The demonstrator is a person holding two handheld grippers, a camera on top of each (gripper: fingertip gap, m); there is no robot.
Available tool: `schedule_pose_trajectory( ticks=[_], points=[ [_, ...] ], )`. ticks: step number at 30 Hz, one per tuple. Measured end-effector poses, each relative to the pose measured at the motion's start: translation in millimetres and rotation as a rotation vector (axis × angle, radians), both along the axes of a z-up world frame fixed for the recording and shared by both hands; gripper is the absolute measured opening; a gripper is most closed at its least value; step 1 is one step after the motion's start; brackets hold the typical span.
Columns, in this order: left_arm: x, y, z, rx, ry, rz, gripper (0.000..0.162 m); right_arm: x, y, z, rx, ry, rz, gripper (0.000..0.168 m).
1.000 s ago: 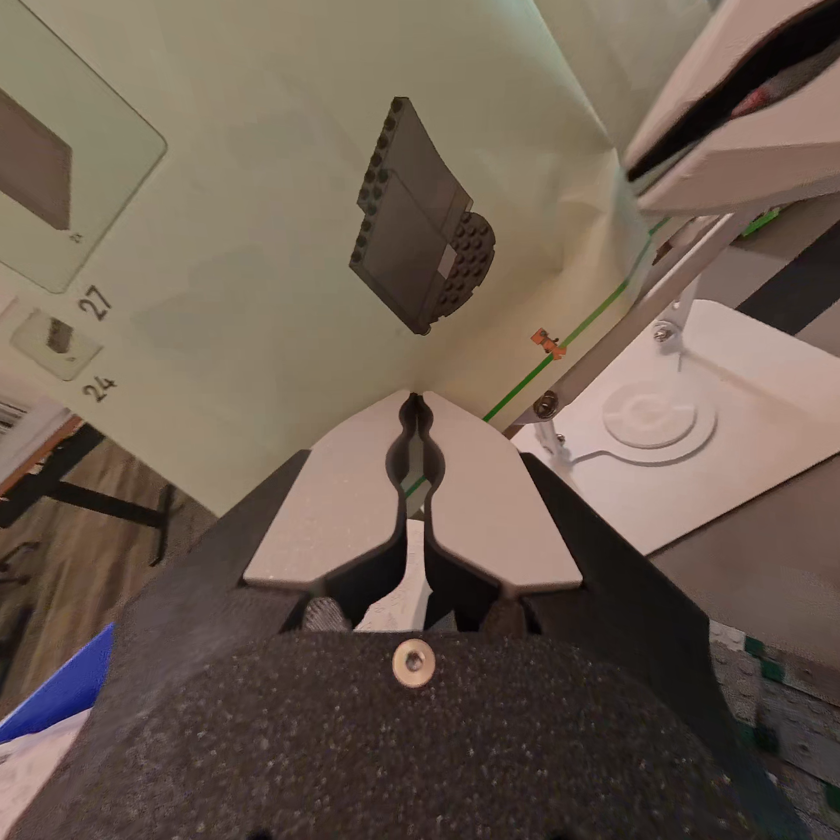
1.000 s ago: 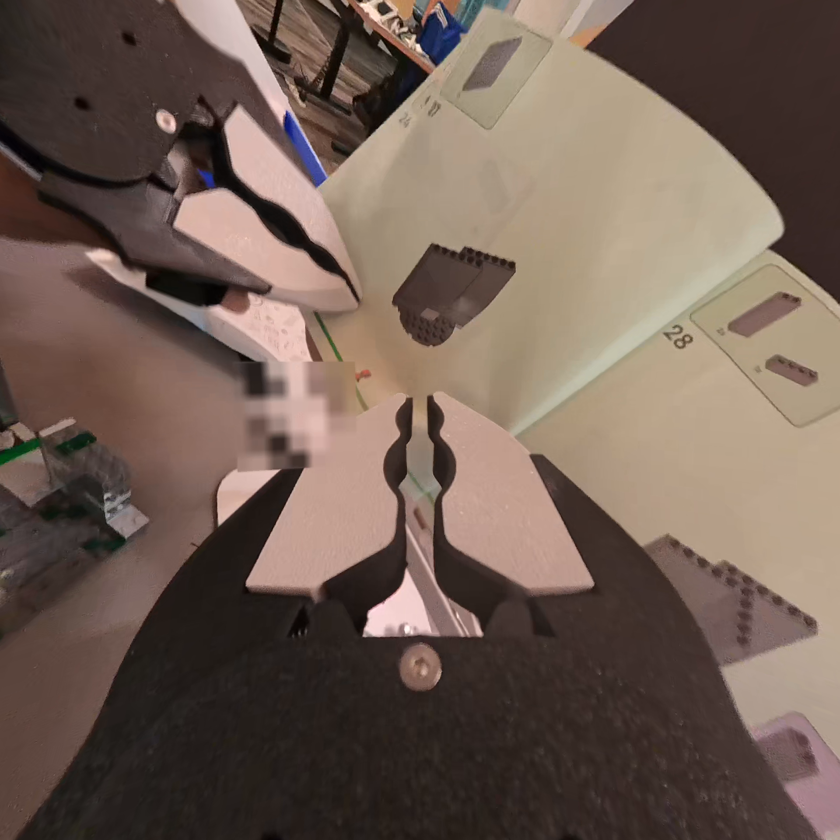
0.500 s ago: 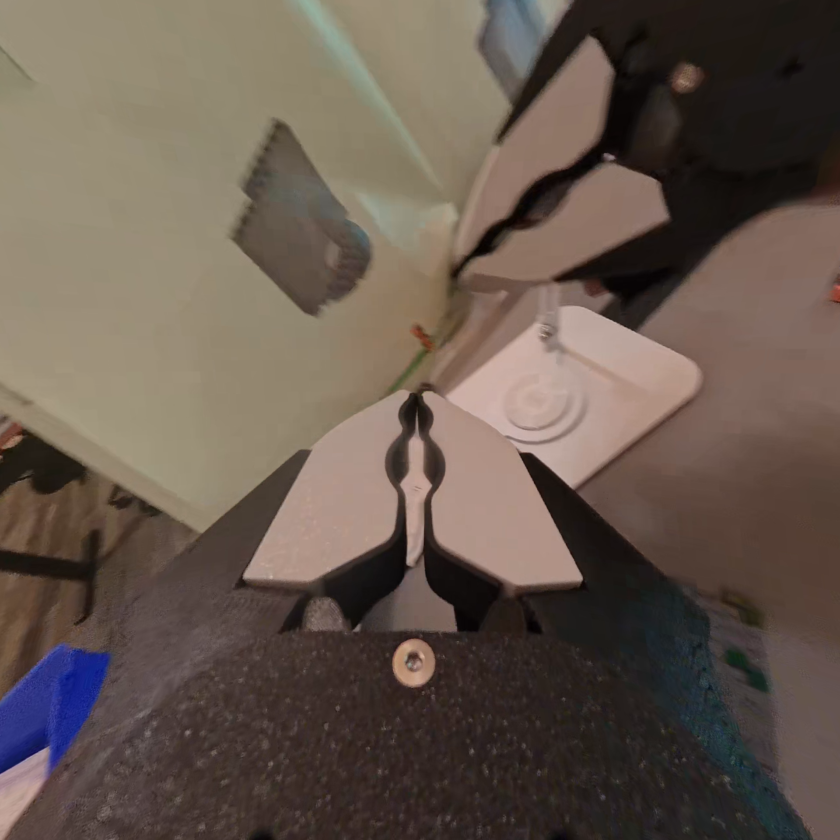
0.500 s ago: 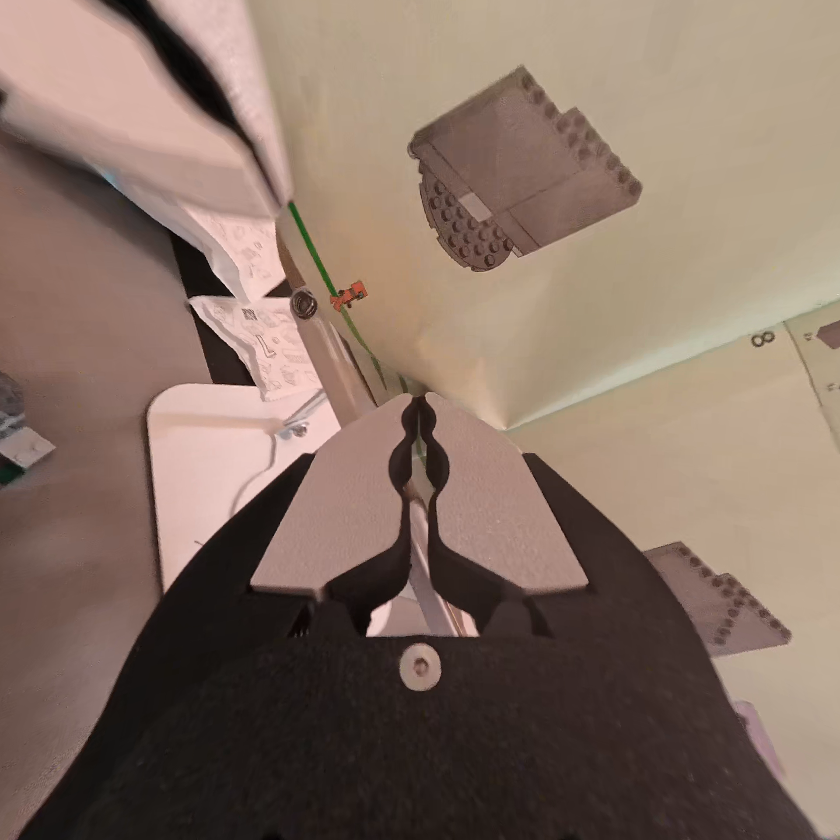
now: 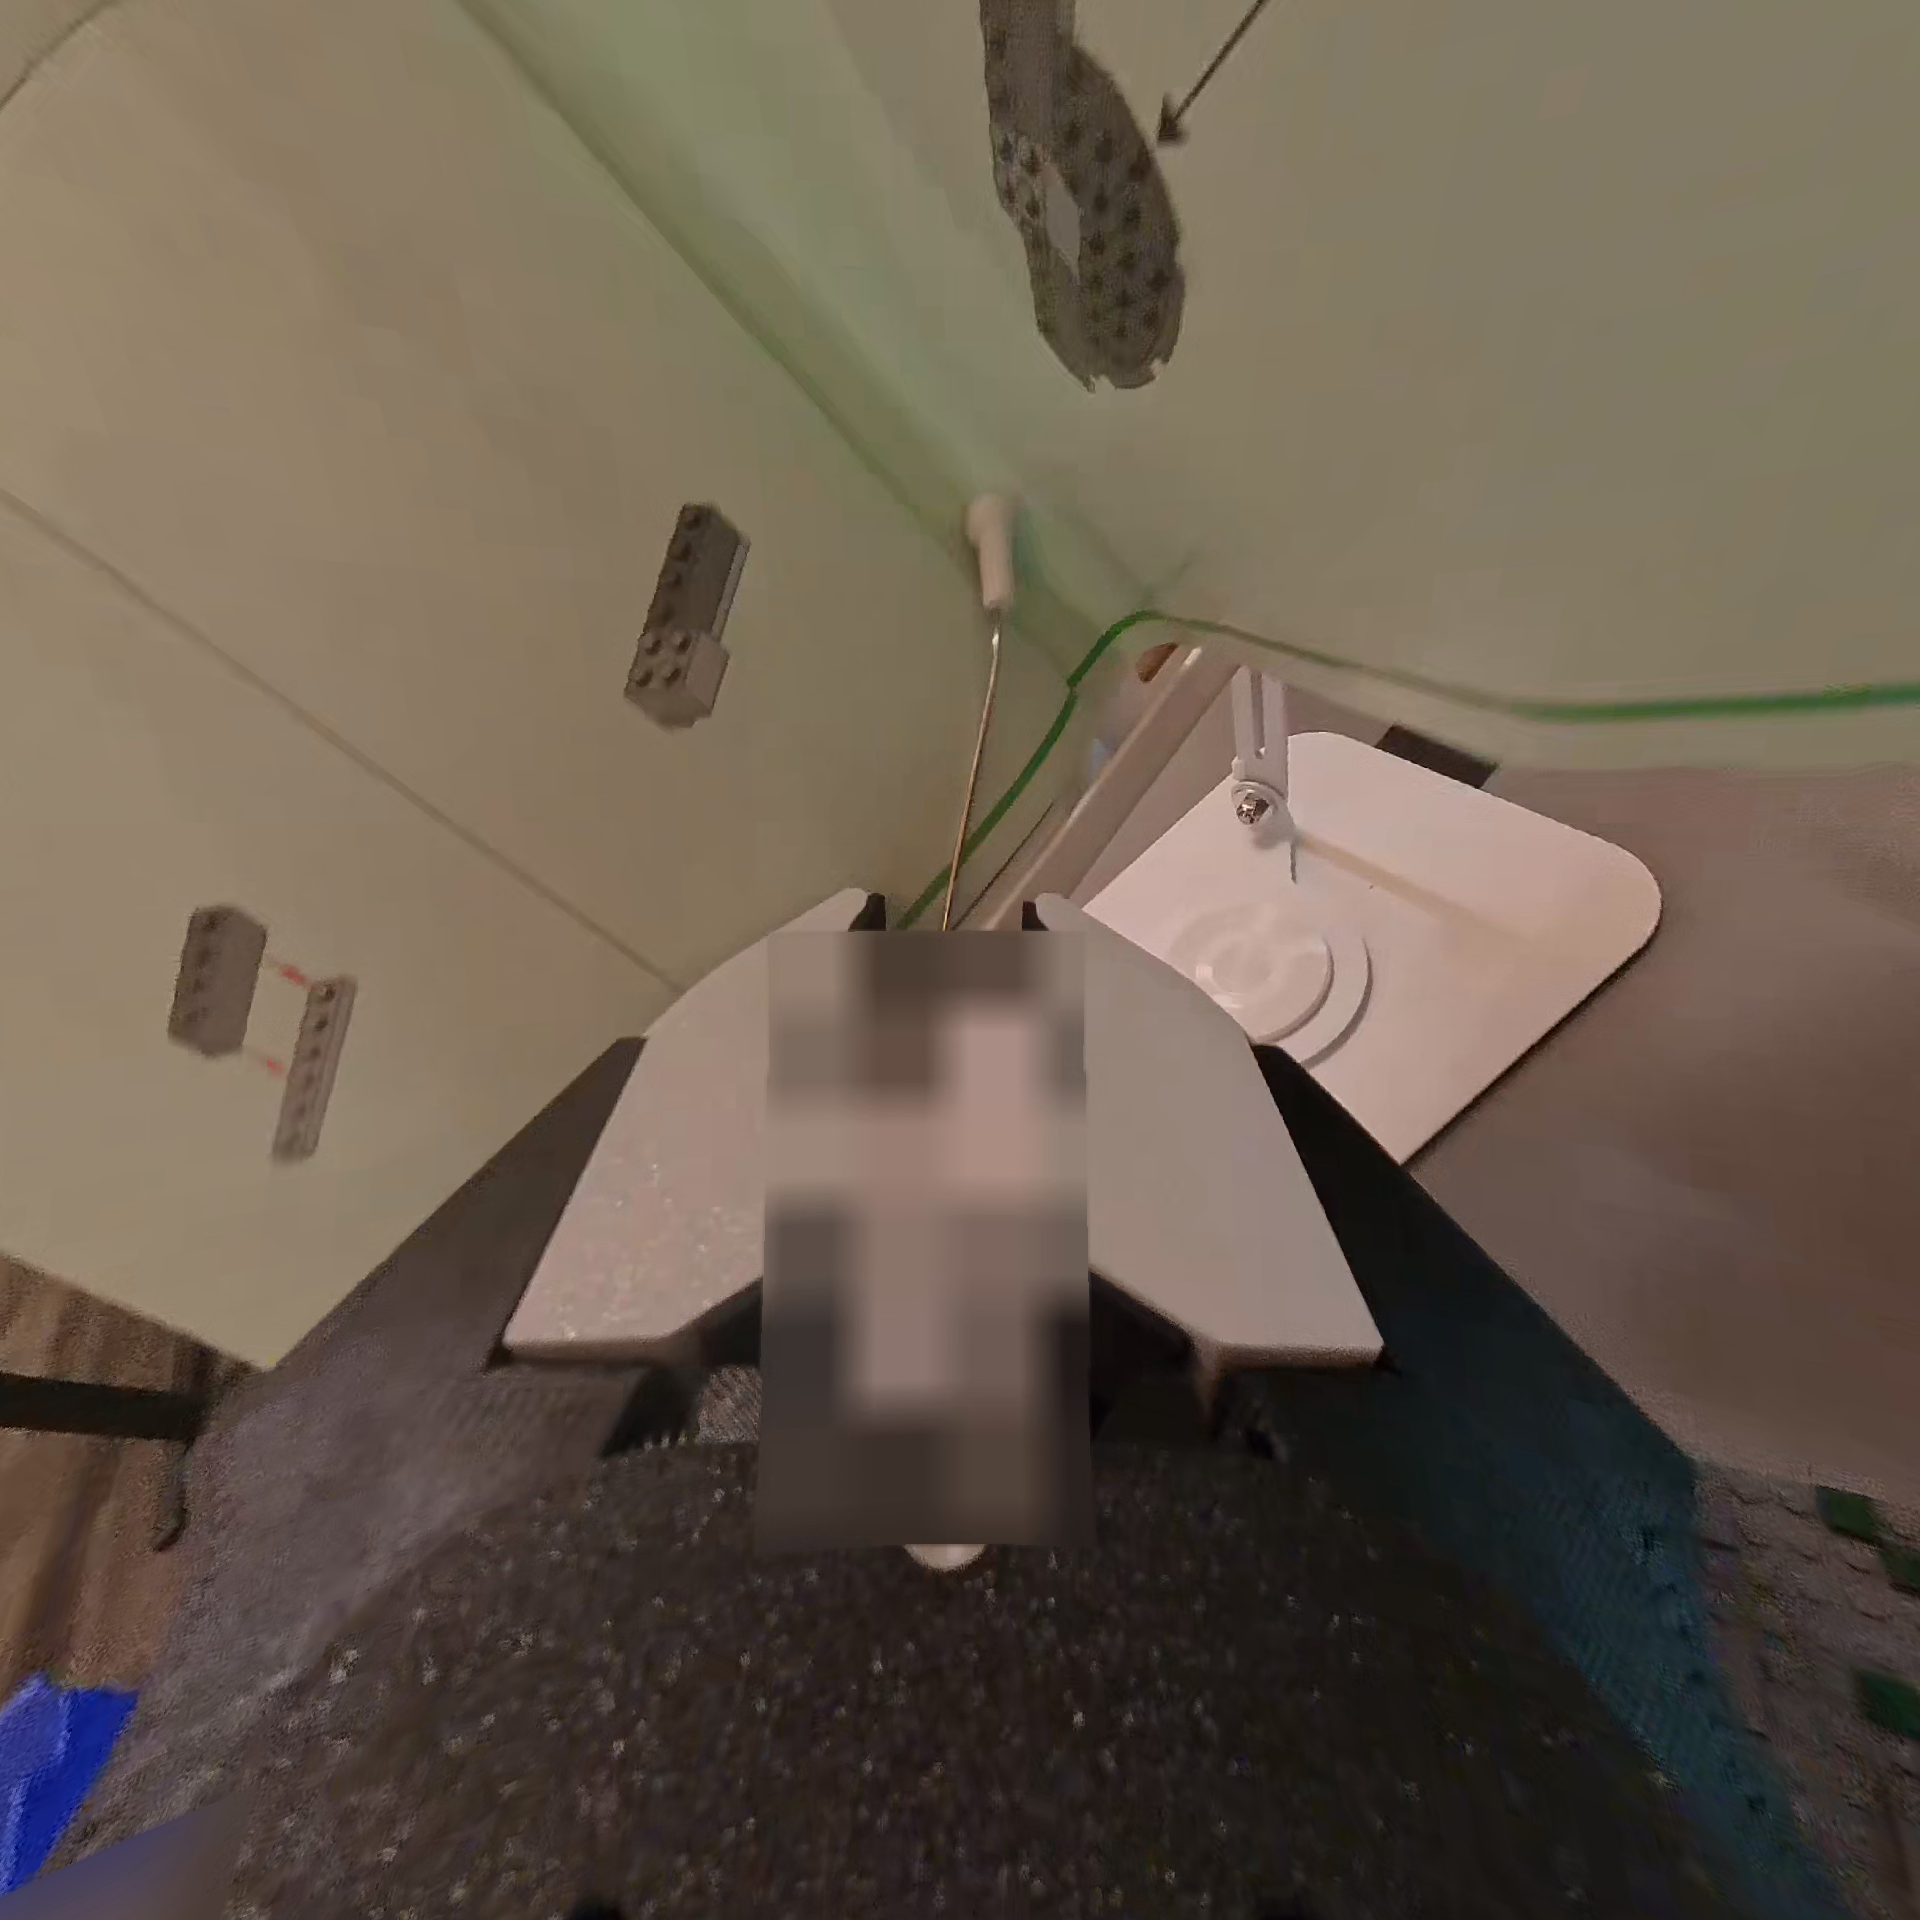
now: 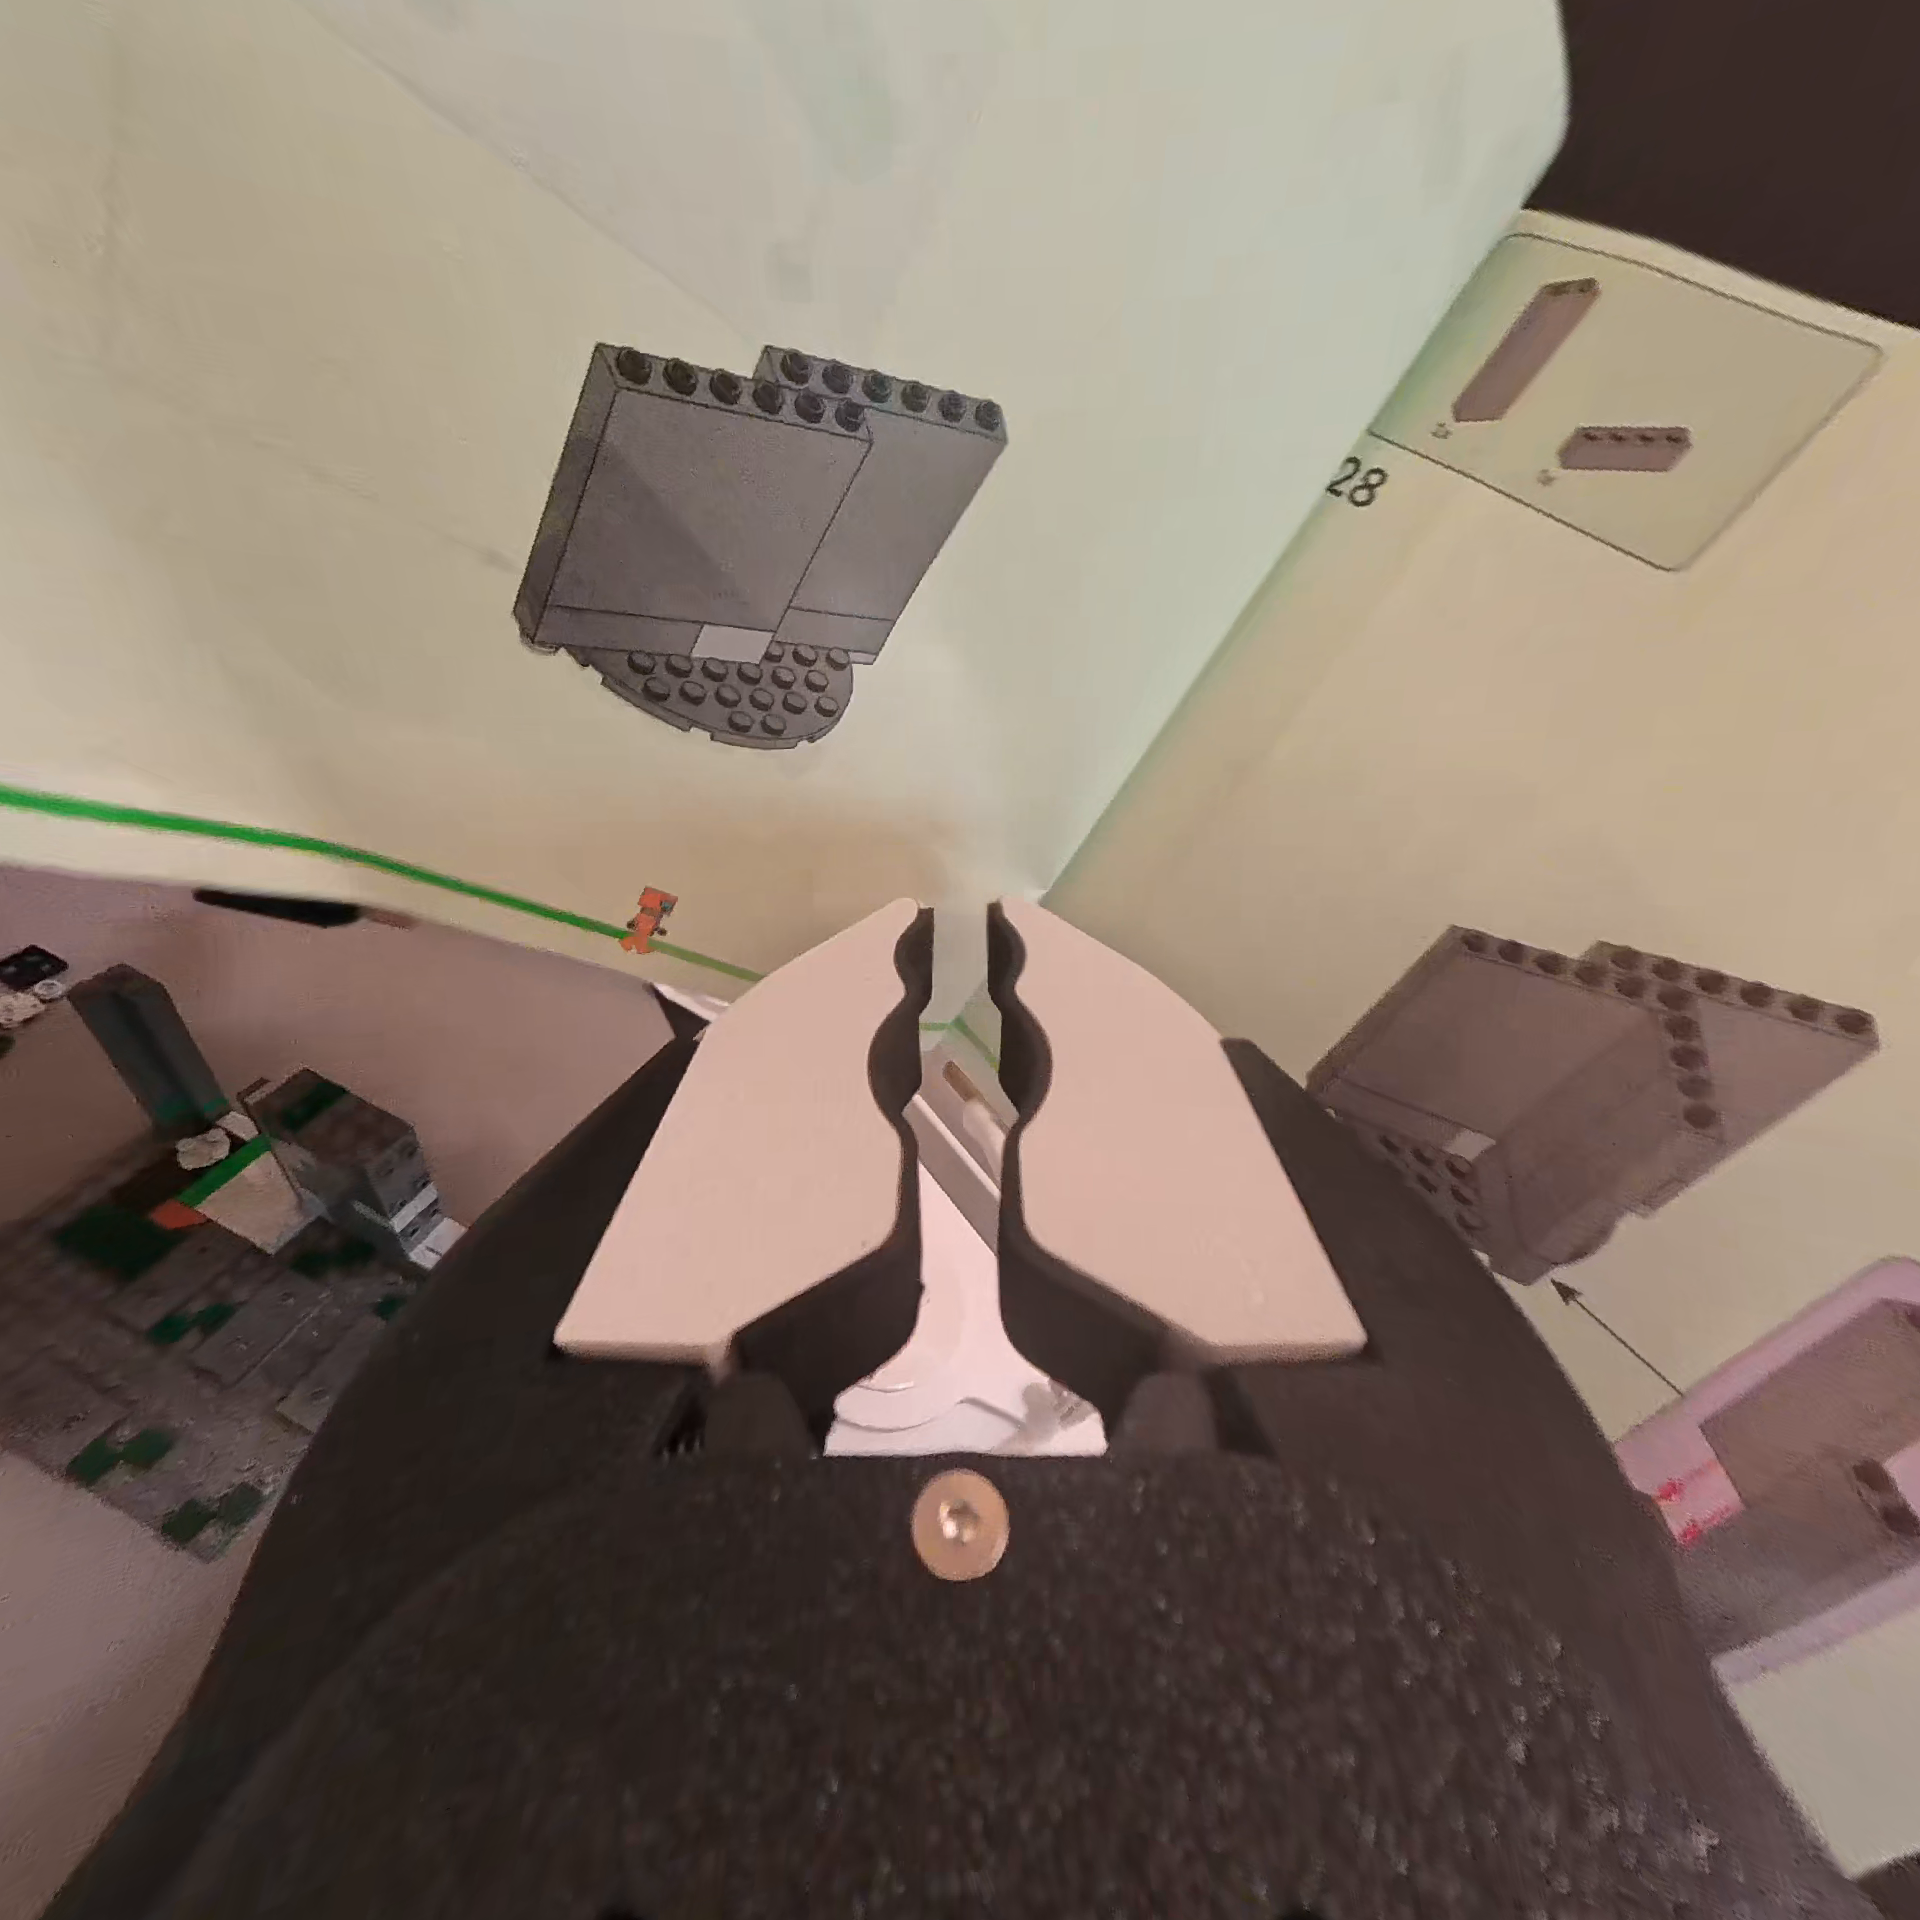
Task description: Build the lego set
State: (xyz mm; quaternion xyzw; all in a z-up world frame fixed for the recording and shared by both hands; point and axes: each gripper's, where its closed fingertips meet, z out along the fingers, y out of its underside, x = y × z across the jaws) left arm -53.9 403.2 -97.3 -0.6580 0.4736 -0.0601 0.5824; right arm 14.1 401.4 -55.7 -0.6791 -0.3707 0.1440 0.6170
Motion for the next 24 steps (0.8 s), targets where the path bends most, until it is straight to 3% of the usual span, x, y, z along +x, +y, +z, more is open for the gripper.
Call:
schedule_pose_trajectory(
  ticks=[5,7,14,24],
  points=[
    [19,7,1,0.029,0.084,0.003,0.016,4,-5,10,0.033,0.028,0.01,0.011],
    [21,12,3,0.038,0.101,0.039,0.002,3,-5,12,0.051,0.006,0.008,0.011],
    [16,13,8,0.055,0.076,0.085,0.0,1,0,18,0.069,-0.018,0.01,0.013],
    [-18,19,18,-0.154,-0.533,0.131,0.002,-30,8,23,0.139,-0.176,0.039,0.012]
  ],
)
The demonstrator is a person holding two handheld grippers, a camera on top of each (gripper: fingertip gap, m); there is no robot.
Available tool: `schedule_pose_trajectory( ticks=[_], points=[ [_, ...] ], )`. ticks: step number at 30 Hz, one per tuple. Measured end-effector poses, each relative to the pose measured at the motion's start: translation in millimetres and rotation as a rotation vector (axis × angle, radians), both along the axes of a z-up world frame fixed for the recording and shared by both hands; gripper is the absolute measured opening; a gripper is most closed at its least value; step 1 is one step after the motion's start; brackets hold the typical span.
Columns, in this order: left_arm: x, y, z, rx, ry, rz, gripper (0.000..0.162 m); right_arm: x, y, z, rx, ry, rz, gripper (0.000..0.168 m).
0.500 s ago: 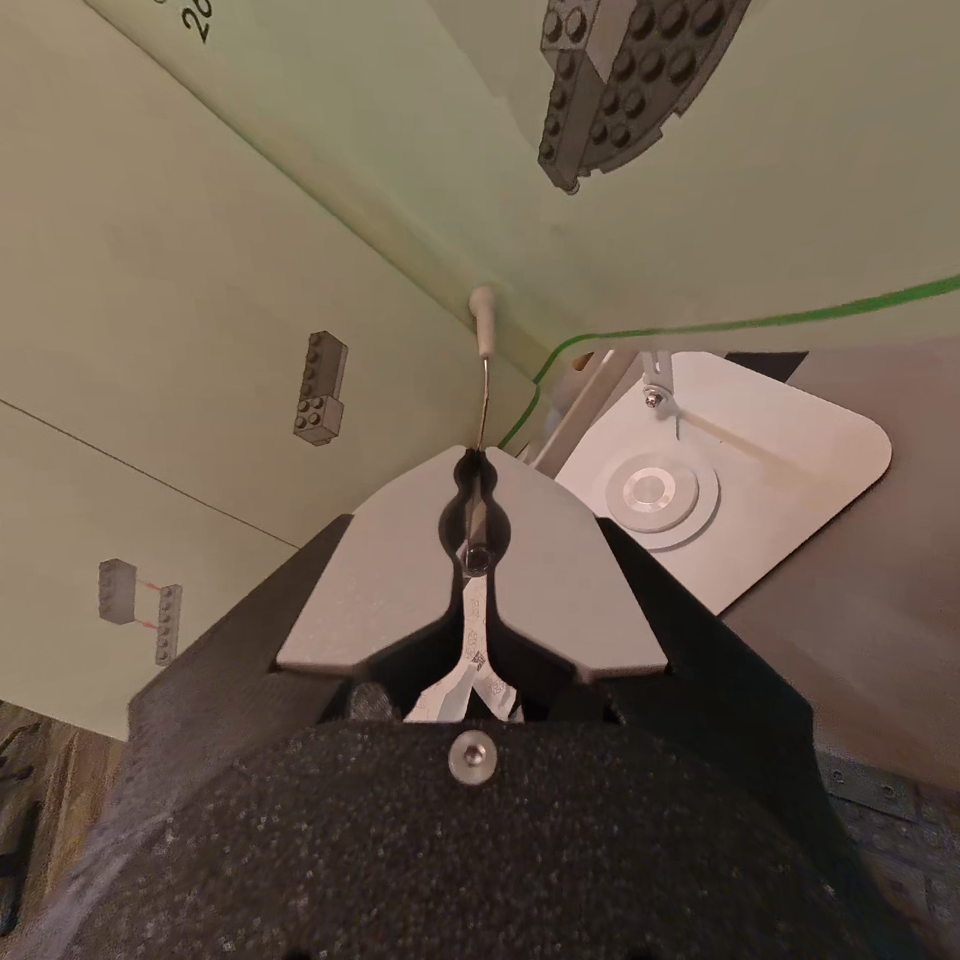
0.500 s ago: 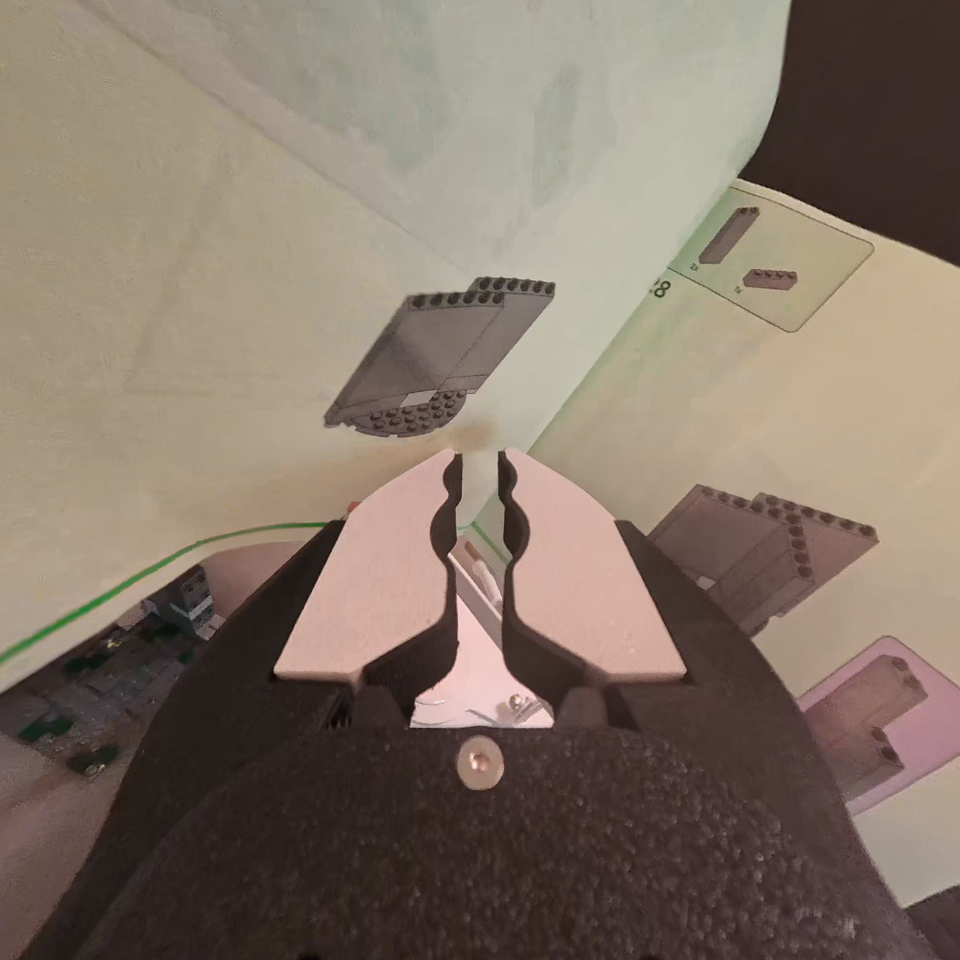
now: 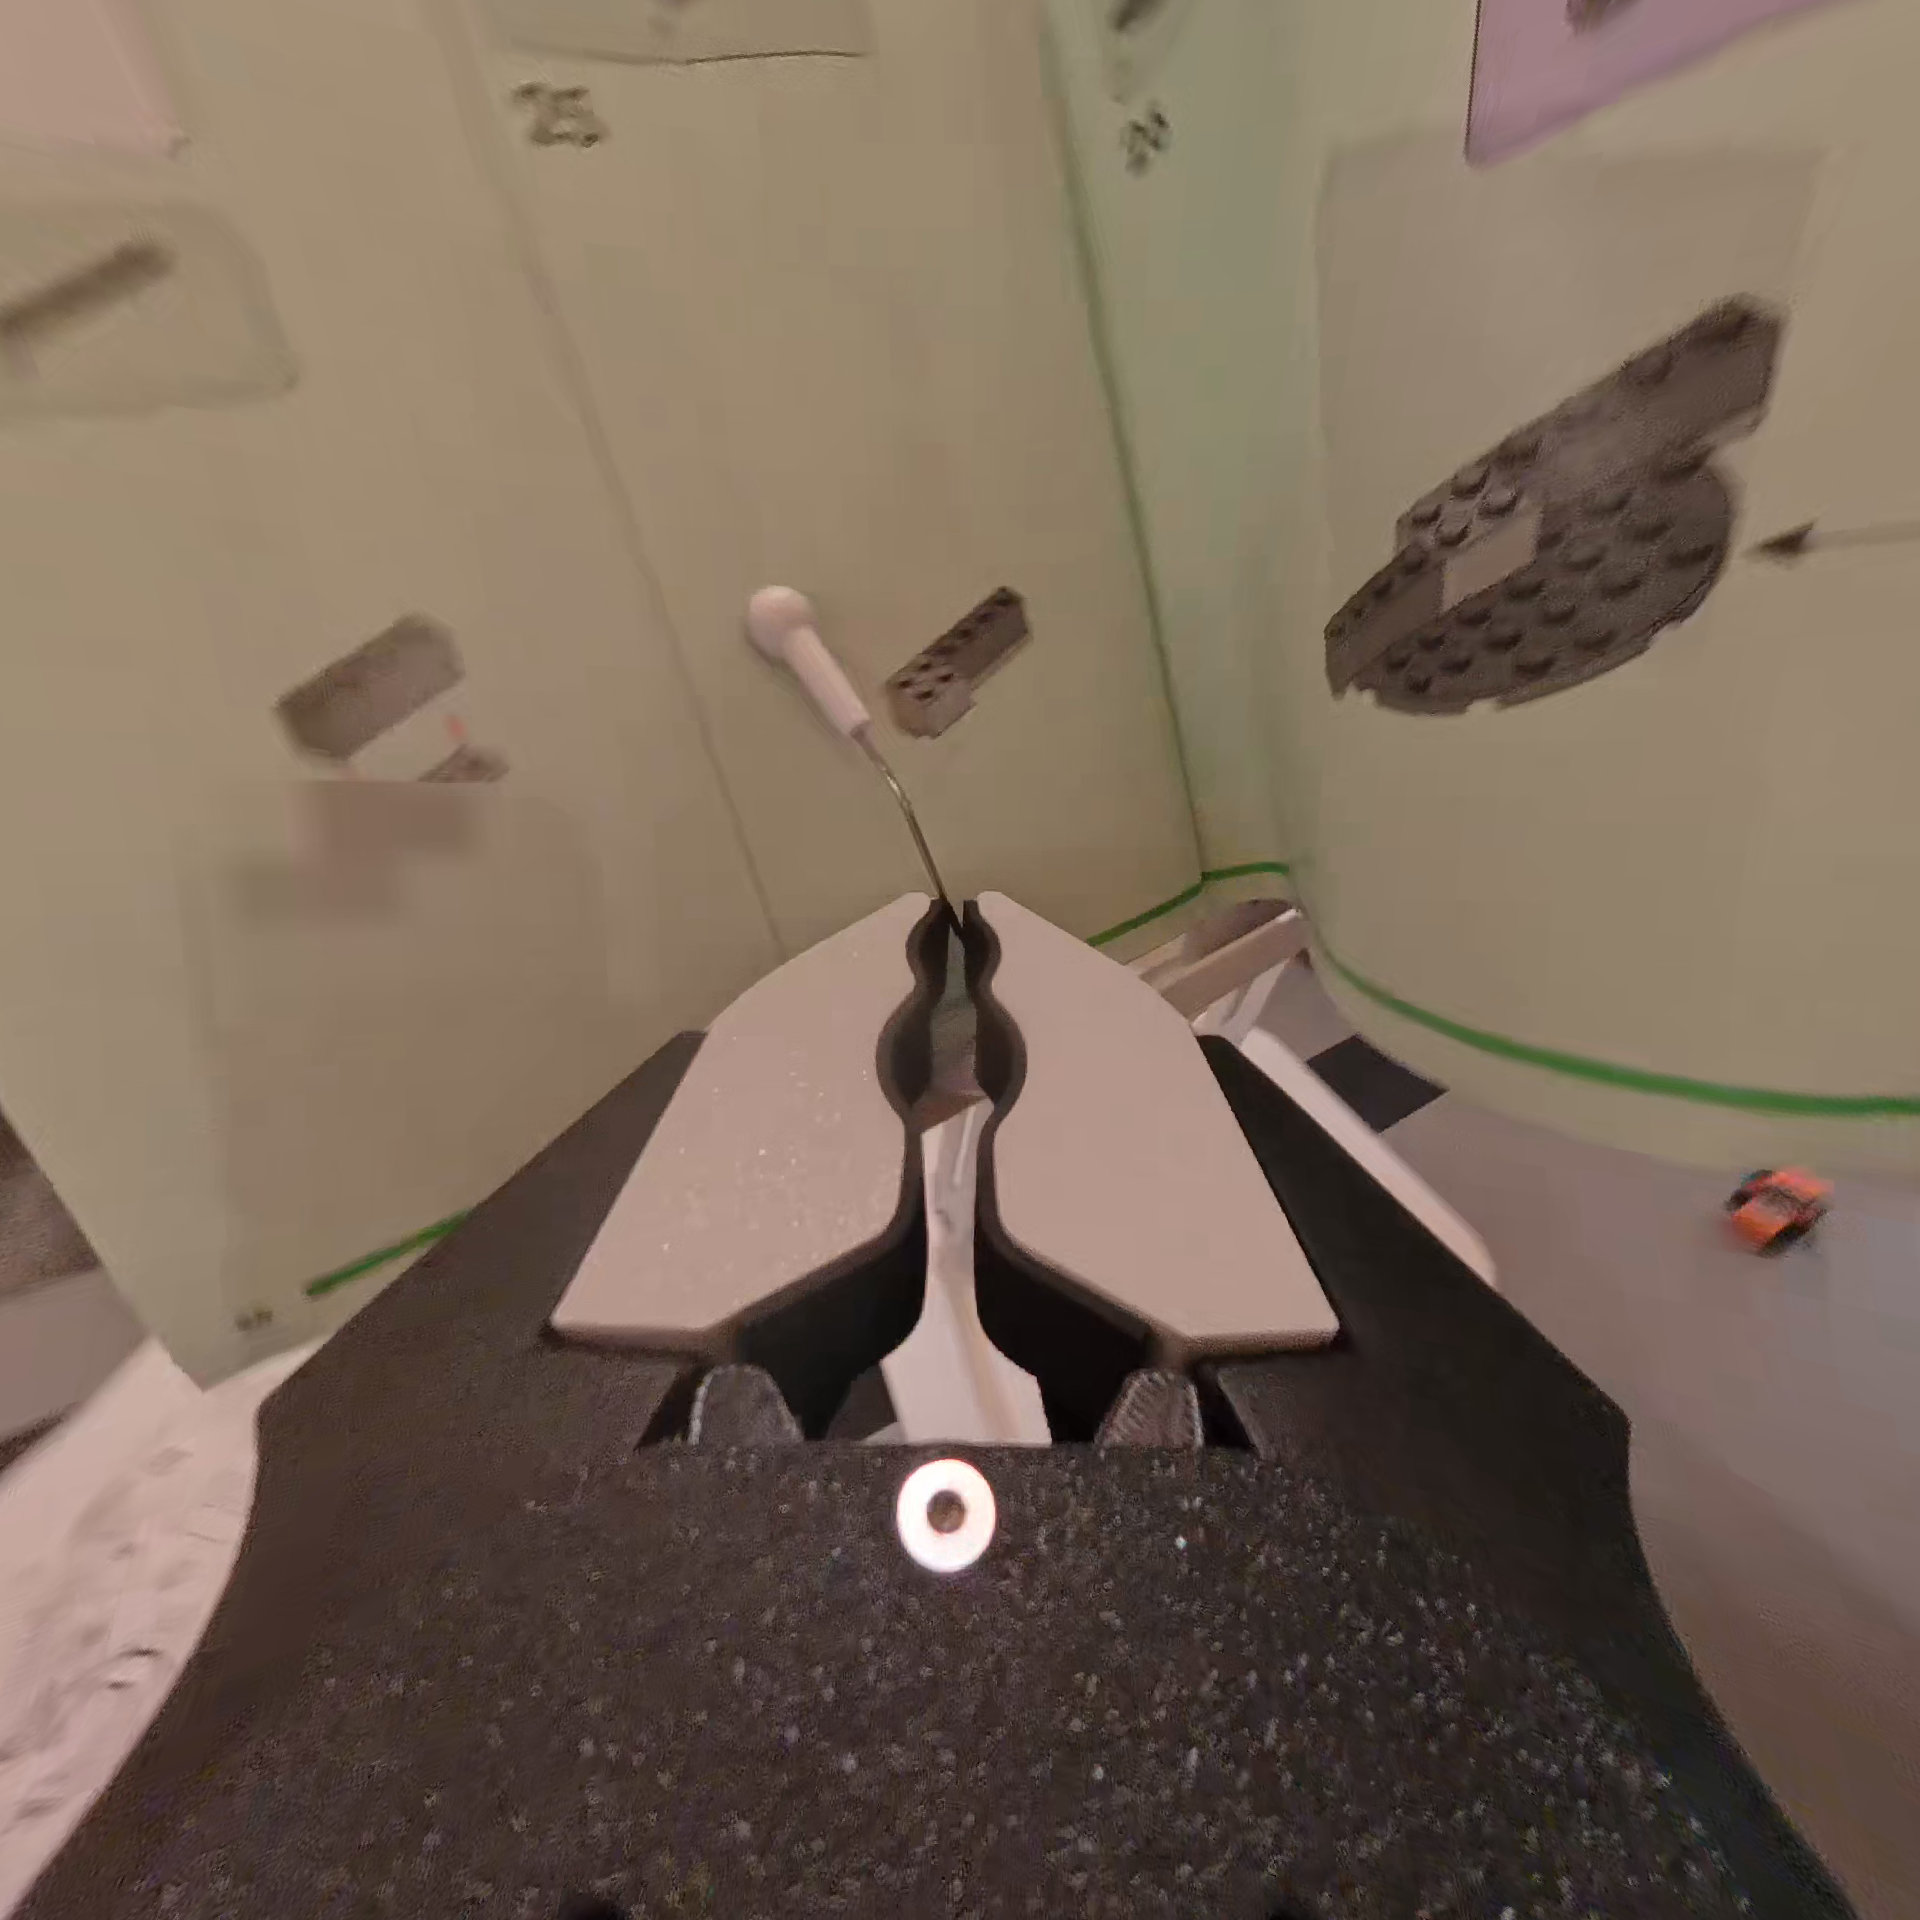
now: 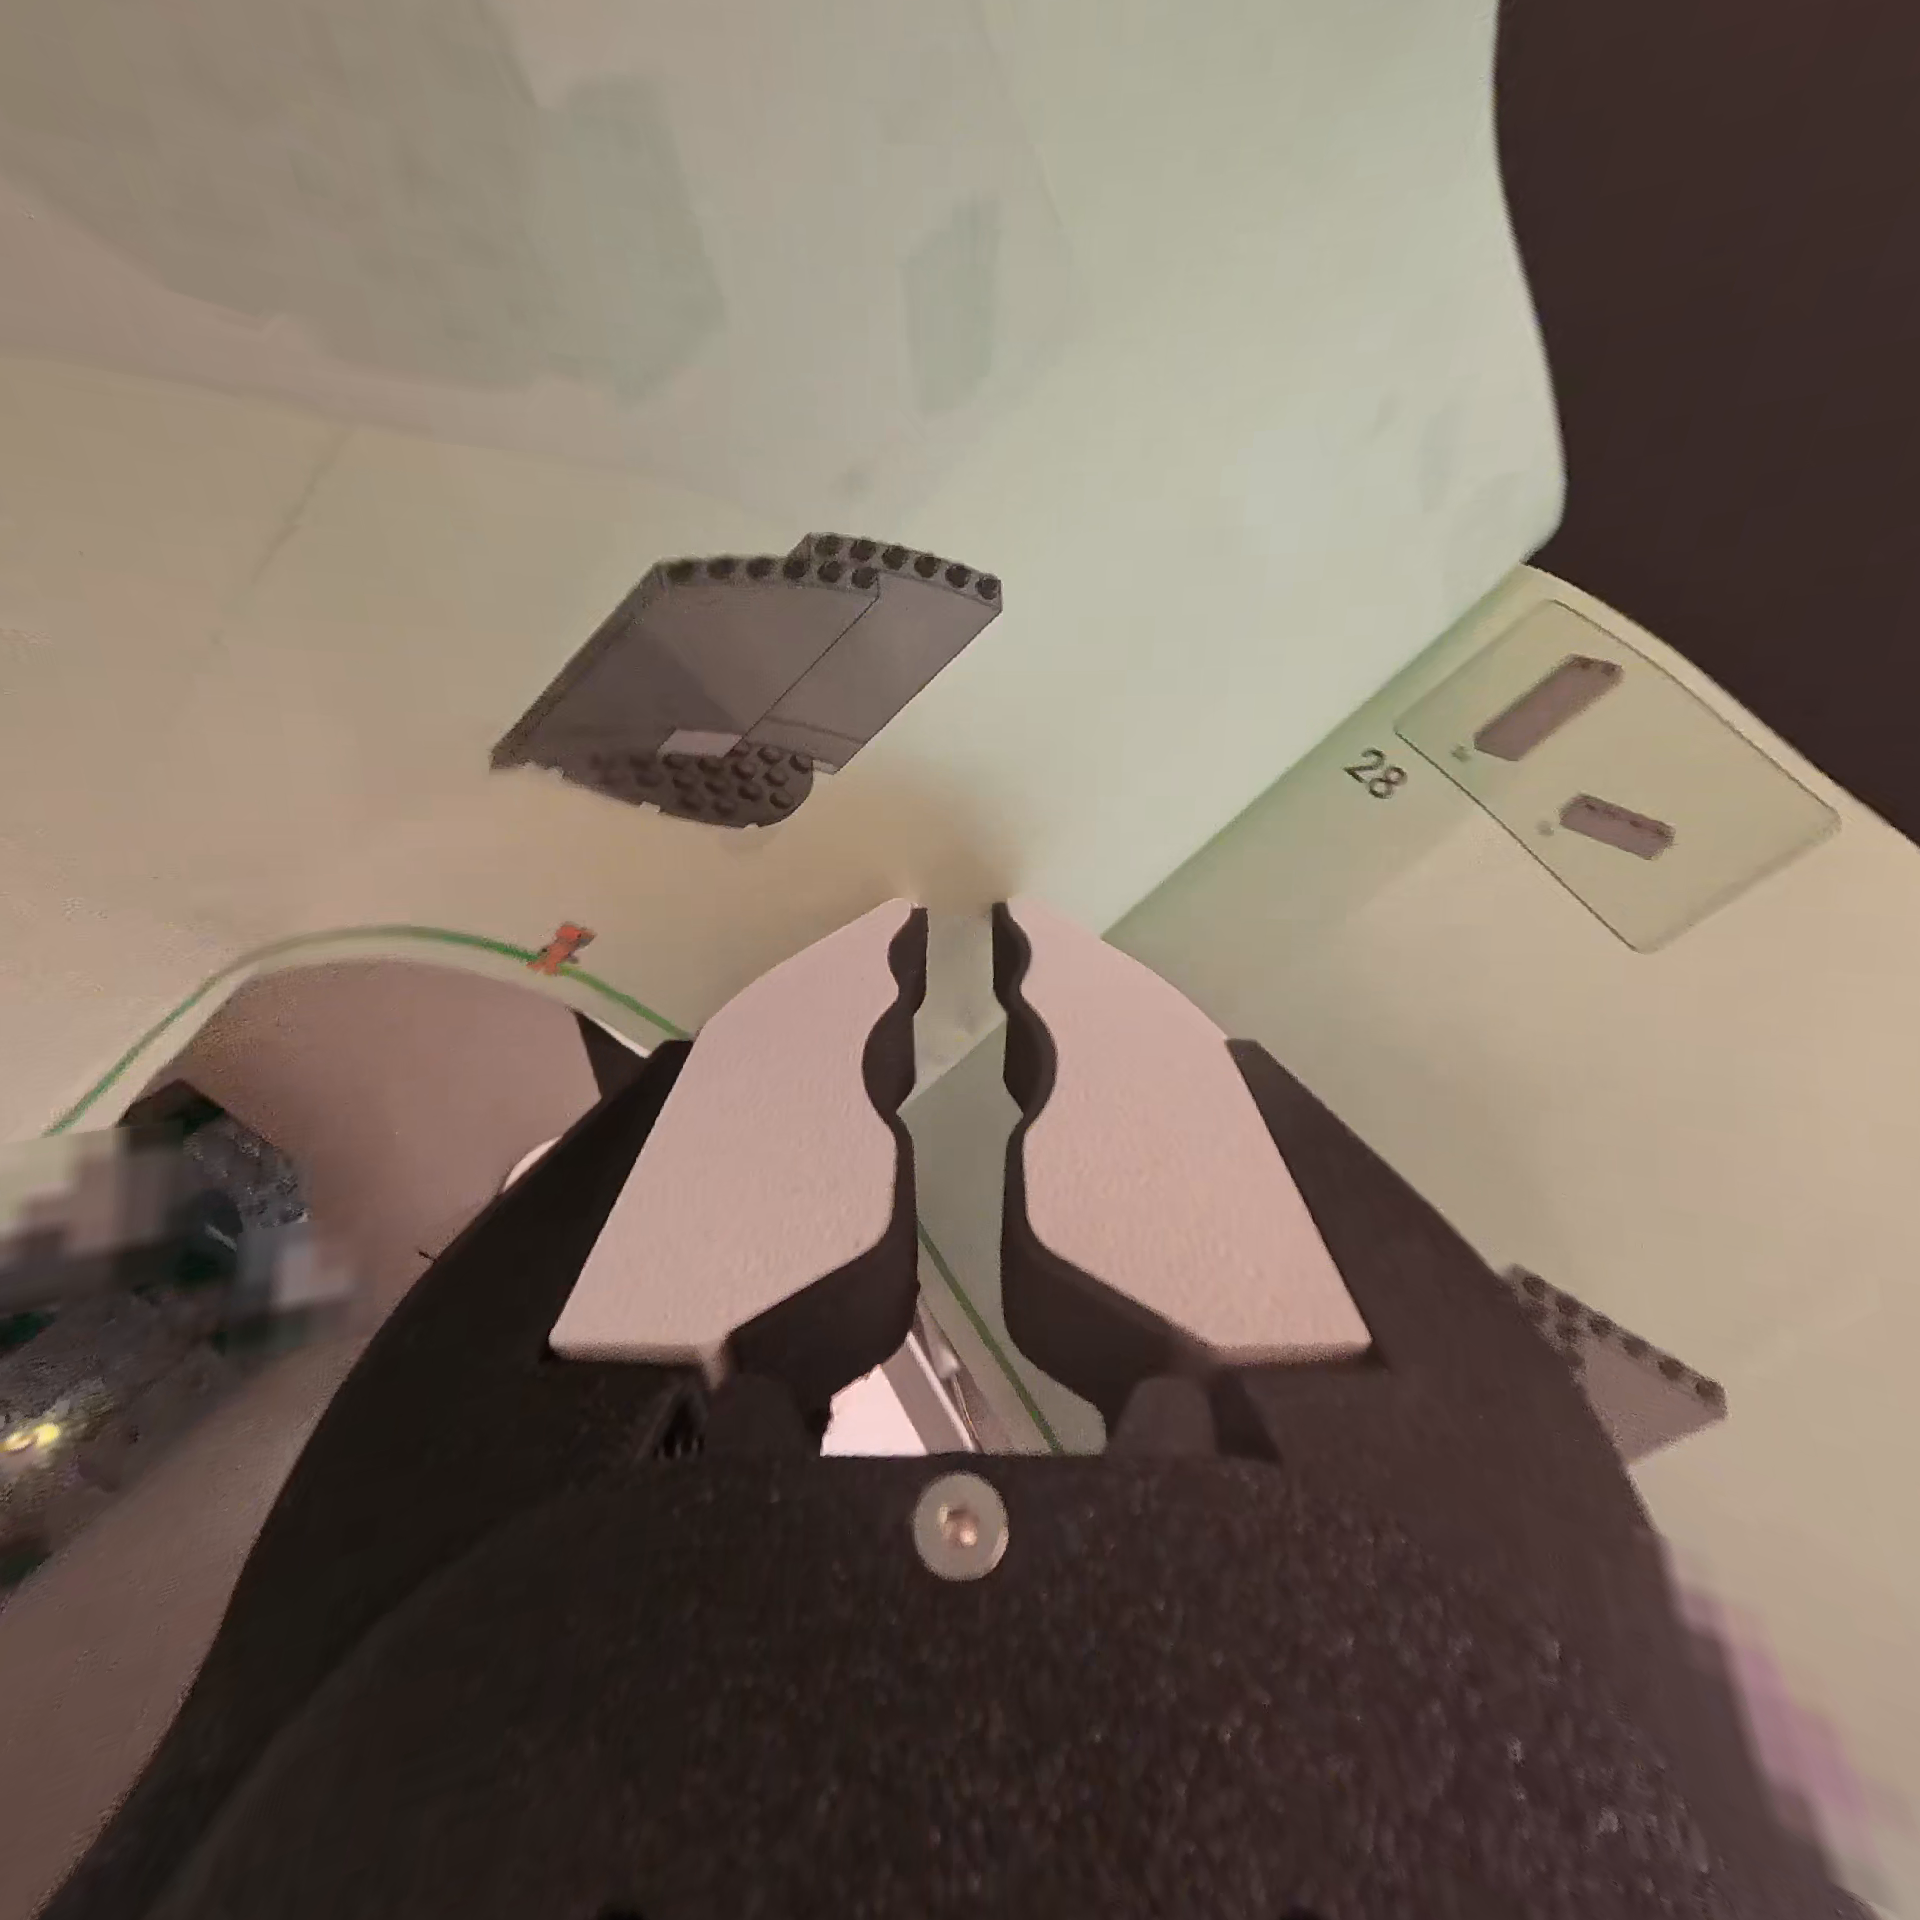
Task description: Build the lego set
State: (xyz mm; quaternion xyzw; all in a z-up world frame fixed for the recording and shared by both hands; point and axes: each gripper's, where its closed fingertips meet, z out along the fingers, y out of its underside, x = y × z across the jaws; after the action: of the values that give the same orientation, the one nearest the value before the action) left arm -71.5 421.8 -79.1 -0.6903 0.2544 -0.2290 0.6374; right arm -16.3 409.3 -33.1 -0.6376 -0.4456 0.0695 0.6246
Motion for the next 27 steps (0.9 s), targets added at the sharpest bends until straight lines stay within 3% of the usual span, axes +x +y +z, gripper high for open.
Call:
schedule_pose_trajectory(
  ticks=[8,18,23,27],
  points=[
    [-21,-7,-17,-0.245,-0.547,-0.009,0.003,-27,7,-17,-0.01,-0.118,0.007,0.012],
    [-24,-13,-32,-0.464,-0.987,-0.014,0.002,-53,19,-19,0.012,-0.228,-0.049,0.009],
    [-24,-16,-33,-0.474,-1.02,-0.01,0.002,-66,22,-26,0.003,-0.302,-0.058,0.009],
    [-24,-18,-26,-0.386,-0.874,0.028,0.002,-66,26,-30,-0.013,-0.326,-0.086,0.007]
  ],
)
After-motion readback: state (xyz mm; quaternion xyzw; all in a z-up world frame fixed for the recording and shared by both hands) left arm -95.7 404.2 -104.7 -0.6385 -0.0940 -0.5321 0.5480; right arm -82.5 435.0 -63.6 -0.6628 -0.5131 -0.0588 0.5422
